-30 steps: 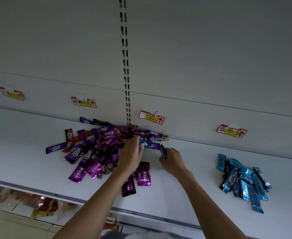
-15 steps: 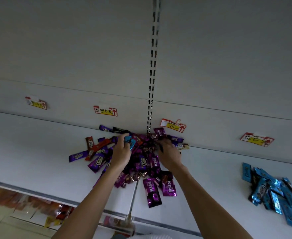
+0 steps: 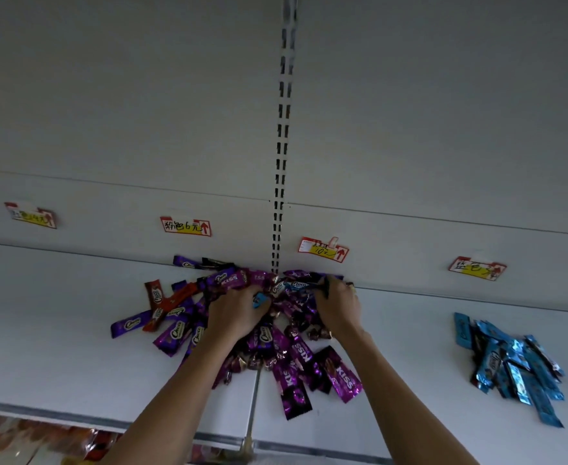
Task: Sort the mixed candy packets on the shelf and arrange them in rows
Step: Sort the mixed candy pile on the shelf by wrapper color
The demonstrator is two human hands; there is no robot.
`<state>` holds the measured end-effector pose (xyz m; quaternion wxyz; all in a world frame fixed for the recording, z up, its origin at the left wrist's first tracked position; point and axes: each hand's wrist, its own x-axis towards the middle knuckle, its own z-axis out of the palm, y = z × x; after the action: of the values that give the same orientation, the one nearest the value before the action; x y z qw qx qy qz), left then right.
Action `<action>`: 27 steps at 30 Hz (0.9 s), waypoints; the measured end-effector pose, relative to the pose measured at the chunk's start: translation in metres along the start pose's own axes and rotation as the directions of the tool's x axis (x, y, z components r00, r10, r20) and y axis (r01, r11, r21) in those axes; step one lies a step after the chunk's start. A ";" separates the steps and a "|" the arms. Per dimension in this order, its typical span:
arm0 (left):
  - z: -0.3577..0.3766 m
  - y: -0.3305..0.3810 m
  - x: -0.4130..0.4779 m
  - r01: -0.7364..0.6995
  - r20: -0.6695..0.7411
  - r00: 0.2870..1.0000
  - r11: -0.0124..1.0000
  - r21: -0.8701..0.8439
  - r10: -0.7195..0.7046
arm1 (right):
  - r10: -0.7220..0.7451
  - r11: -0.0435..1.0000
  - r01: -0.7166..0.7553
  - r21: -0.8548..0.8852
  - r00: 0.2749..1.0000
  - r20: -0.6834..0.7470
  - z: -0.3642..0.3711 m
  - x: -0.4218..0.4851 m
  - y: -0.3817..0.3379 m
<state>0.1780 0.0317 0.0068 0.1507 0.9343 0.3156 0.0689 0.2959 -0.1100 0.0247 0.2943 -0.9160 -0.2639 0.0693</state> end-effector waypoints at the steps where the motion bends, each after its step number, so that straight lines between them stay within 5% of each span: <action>1: -0.001 -0.001 -0.001 0.011 -0.029 0.999 0.999 -0.037 -0.012 | 0.002 1.000 -0.002 0.011 1.000 0.001 0.001 0.005 0.001; 9: -0.003 0.007 0.003 0.120 -0.039 0.986 0.843 -0.524 -0.165 | -0.085 0.996 0.087 -0.031 0.995 0.053 0.017 0.022 0.002; 18: 0.003 0.015 0.003 0.061 0.000 0.997 0.748 -0.661 -0.082 | -0.020 0.983 0.048 -0.177 0.987 0.158 0.024 0.020 0.004; 27: 0.000 0.019 0.000 0.107 0.005 0.990 0.726 -0.679 -0.142 | -0.004 0.970 0.029 -0.240 0.995 0.100 0.028 0.019 0.000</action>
<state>0.1889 0.0176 0.0133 0.4771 0.7902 0.3342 0.1906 0.3041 -0.0861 0.0022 0.1677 -0.9382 -0.2922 0.0795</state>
